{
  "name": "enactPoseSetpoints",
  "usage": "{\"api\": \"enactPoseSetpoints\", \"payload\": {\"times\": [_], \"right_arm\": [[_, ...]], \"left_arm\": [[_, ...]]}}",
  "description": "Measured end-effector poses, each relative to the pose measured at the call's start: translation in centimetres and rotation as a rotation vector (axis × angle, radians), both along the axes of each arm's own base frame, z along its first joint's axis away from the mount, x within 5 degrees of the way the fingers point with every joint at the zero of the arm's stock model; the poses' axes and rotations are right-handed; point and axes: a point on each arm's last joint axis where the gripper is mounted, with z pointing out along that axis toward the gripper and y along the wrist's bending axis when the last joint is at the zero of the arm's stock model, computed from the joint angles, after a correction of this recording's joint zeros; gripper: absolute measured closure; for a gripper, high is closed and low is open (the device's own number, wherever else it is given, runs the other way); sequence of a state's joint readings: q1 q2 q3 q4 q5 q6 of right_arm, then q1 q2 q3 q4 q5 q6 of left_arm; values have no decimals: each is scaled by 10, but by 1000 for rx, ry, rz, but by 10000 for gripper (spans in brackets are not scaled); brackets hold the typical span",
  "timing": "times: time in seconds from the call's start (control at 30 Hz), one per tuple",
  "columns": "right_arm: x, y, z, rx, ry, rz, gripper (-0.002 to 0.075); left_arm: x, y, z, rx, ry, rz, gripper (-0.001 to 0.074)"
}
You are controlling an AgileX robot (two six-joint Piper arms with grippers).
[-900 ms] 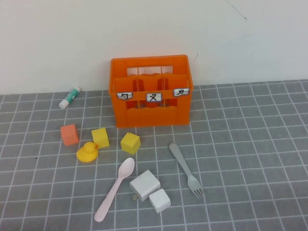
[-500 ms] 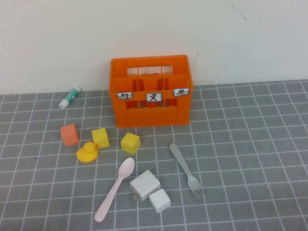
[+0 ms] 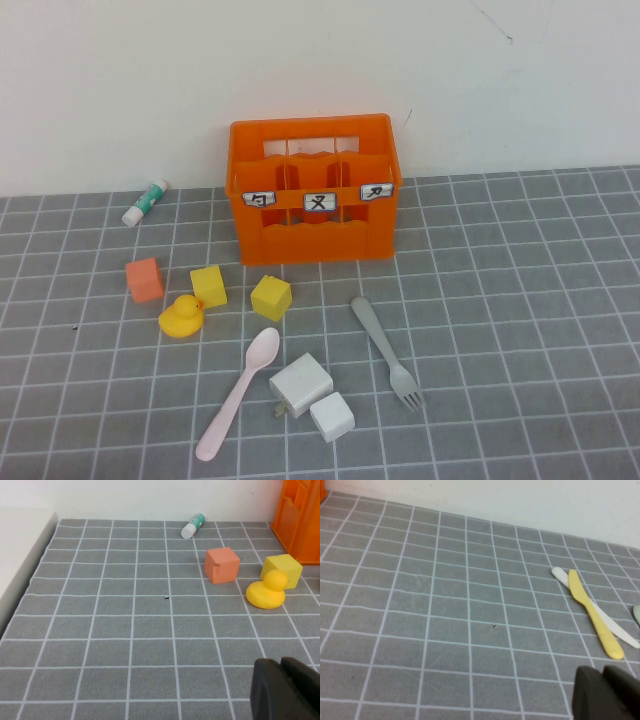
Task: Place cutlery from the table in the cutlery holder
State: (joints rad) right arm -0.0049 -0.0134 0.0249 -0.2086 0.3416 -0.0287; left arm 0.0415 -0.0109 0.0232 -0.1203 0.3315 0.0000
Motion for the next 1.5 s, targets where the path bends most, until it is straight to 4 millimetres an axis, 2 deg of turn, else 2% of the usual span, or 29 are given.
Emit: {"api": "enactPoseSetpoints", "payload": {"times": [0.47,0.6,0.7,0.8,0.87,0.93,1.07,1.23,1.33,1.43,1.5], "right_arm": [[0,0,0,0,0,0,696],[0,0,0,0,0,0,696],[0,0,0,0,0,0,696],[0,0,0,0,0,0,696],[0,0,0,0,0,0,696],[0,0,0,0,0,0,696],[0,0,0,0,0,0,696],[0,0,0,0,0,0,696],[0,0,0,0,0,0,696],[0,0,0,0,0,0,696],[0,0,0,0,0,0,696]], "left_arm": [[0,-1,0,-21,0,-2,736],[0,-3,1,-91,-10,-4,736],[2,-7,6,-371,-68,15,736],[3,-9,17,-782,-153,54,736],[4,-7,22,-980,-201,80,736],[4,-6,25,-1041,-233,95,736],[4,-3,27,-978,-273,99,736],[4,0,29,-1009,-313,124,736],[3,-5,29,-917,-266,64,736],[-2,-18,48,-765,-211,-85,736],[-7,-26,70,-634,-182,-184,736]]}}
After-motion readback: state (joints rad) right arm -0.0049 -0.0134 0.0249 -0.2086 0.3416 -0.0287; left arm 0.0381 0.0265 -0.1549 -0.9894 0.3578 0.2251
